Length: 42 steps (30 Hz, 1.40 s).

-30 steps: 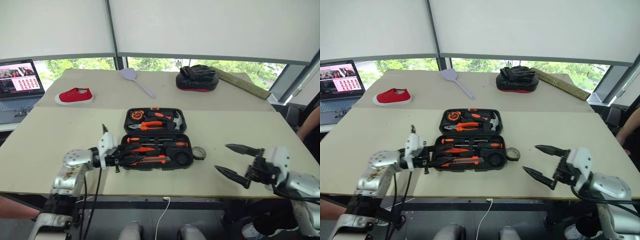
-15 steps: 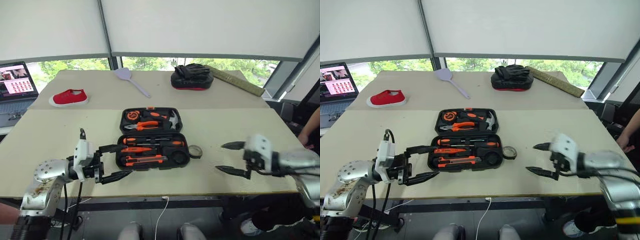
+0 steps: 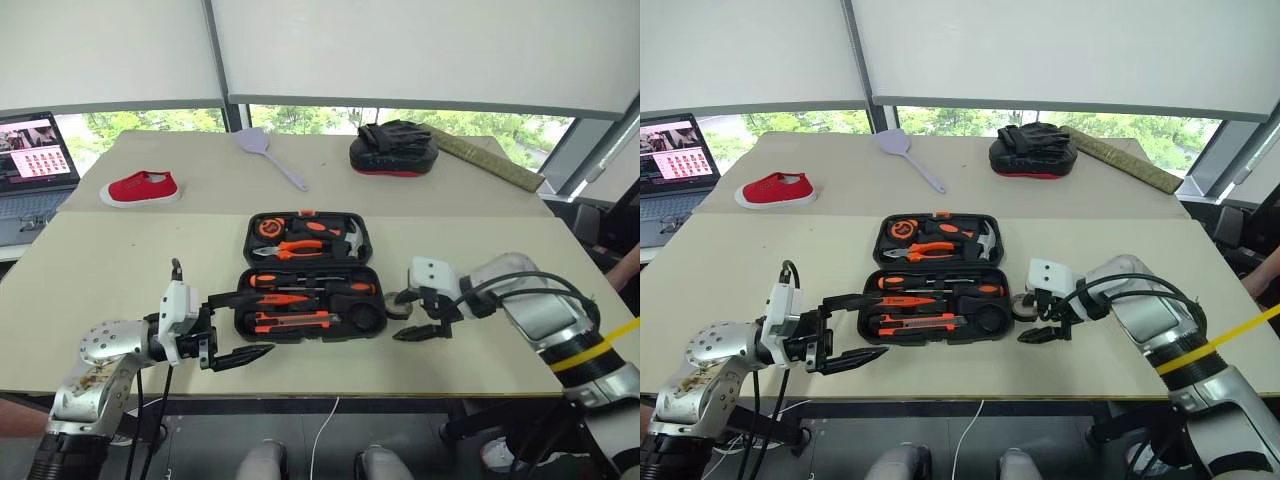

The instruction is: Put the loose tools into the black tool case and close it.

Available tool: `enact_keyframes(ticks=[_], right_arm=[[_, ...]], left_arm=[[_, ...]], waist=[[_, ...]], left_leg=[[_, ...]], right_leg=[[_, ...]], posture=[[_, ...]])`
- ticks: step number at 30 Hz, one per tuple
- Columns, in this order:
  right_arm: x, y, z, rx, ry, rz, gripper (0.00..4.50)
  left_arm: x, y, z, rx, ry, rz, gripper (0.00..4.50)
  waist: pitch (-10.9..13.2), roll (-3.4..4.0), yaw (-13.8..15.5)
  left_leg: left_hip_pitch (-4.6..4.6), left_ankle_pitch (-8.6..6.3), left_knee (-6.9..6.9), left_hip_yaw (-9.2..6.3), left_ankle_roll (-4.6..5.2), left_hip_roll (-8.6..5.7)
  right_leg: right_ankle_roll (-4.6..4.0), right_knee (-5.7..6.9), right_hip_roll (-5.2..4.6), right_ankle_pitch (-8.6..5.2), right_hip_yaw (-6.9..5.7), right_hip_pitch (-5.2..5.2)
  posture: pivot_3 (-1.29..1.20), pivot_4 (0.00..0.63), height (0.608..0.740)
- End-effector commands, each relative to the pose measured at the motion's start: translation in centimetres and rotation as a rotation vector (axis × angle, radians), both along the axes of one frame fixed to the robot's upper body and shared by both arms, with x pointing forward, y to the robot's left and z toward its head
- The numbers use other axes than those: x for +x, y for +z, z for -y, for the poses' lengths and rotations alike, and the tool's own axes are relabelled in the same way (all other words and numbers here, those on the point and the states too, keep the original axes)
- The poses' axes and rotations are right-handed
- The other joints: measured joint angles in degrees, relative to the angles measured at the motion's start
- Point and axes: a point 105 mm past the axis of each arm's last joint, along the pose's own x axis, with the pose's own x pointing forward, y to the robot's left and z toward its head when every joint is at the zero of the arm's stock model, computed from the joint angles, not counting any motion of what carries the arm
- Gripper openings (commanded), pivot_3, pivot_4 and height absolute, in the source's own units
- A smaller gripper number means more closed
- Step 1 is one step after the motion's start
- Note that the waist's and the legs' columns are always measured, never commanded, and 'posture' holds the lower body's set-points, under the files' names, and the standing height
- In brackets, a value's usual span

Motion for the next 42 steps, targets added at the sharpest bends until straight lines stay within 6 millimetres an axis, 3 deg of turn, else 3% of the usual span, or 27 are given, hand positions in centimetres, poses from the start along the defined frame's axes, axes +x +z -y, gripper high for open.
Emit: enact_keyframes(ticks=[1, 8, 12, 14, 19, 26, 30, 41, 42], right_arm=[[0.4, 0.8, -0.3, -0.004, 0.008, 0.026, 2.37], [0.1, 1.5, 1.3, -0.019, -0.001, 0.033, 0.03], [-0.8, 3.2, 2.6, -0.015, 0.01, 0.043, 0.03], [-1.3, 4.7, 2.2, 0.033, 0.02, 0.038, 0.03], [-3.4, 8.2, -2.9, 0.298, 0.164, -0.039, 0.03], [-2.3, 4.7, -5.5, 0.194, 0.152, -0.062, 0.03], [-1.7, 2.7, -5.3, 0.127, 0.104, -0.095, 0.03], [-1.3, 1.1, -5.1, 0.065, 0.087, -0.103, 0.03], [-1.5, 1.0, -5.2, 0.065, 0.102, -0.11, 0.38]], left_arm=[[-0.3, 0.8, 0.2, 0.007, -0.011, 0.049, 4.5], [-0.5, 0.6, 0.2, 0.005, -0.019, 0.053, 4.5], [-0.8, -0.1, -0.4, 0.001, -0.011, 0.049, 4.5], [-1.0, -0.5, -0.5, 0.0, -0.011, 0.047, 4.5], [-0.9, -0.9, -0.6, -0.017, -0.007, 0.041, 4.5], [-0.6, -0.9, -0.5, -0.035, 0.001, 0.038, 4.5], [-0.8, -1.0, -0.3, -0.027, -0.006, 0.034, 4.5], [-0.8, -1.0, 0.2, -0.022, -0.002, 0.041, 4.5], [-0.7, -1.0, 0.1, -0.018, 0.003, 0.045, 4.5]], waist=[[0.0, 0.0, 0.0], [0.0, 0.0, 0.02], [0.0, 0.0, 0.06], [0.0, 0.0, 0.02], [0.0, 0.0, -0.95], [0.01, -0.02, -0.76], [0.01, -0.02, -0.61], [0.01, -0.02, -0.21], [0.01, -0.02, -0.18]], left_leg=[[0.0, 0.0, 0.01, 0.0, 0.0, 0.0], [0.0, 0.0, 0.03, 0.0, 0.0, 0.0], [0.0, 0.0, 0.03, 0.0, 0.0, -0.01], [0.01, 0.0, 0.03, 0.01, -0.01, 0.0], [0.12, 0.0, 0.03, 0.0, -0.01, 0.11], [0.18, 0.01, 0.06, 0.01, -0.02, 0.06], [0.12, 0.01, 0.07, 0.04, -0.02, 0.05], [0.12, 0.01, 0.07, 0.06, -0.02, 0.05], [0.12, 0.01, 0.07, 0.06, -0.02, 0.05]], right_leg=[[0.0, 0.0, 0.0, 0.02, 0.0, 0.0], [0.01, 0.03, 0.0, 0.03, 0.0, 0.0], [0.01, 0.01, -0.02, 0.03, 0.01, 0.01], [0.0, 0.02, -0.01, 0.02, 0.01, 0.0], [-0.11, 0.08, 0.05, 0.07, 0.01, 0.0], [-0.13, 0.1, -0.04, 0.08, -0.03, 0.05], [-0.07, 0.08, -0.04, 0.13, 0.01, 0.02], [-0.06, 0.07, -0.02, 0.13, 0.0, 0.04], [-0.06, 0.07, -0.02, 0.13, 0.0, 0.04]], posture=[[0.0, 0.15, 0.74], [0.0, 0.15, 0.74], [0.0, 0.15, 0.74], [0.0, 0.15, 0.74], [0.0, 0.15, 0.74], [0.0, 0.15, 0.74], [0.0, 0.15, 0.74], [0.0, 0.15, 0.74], [0.0, 0.15, 0.74]])
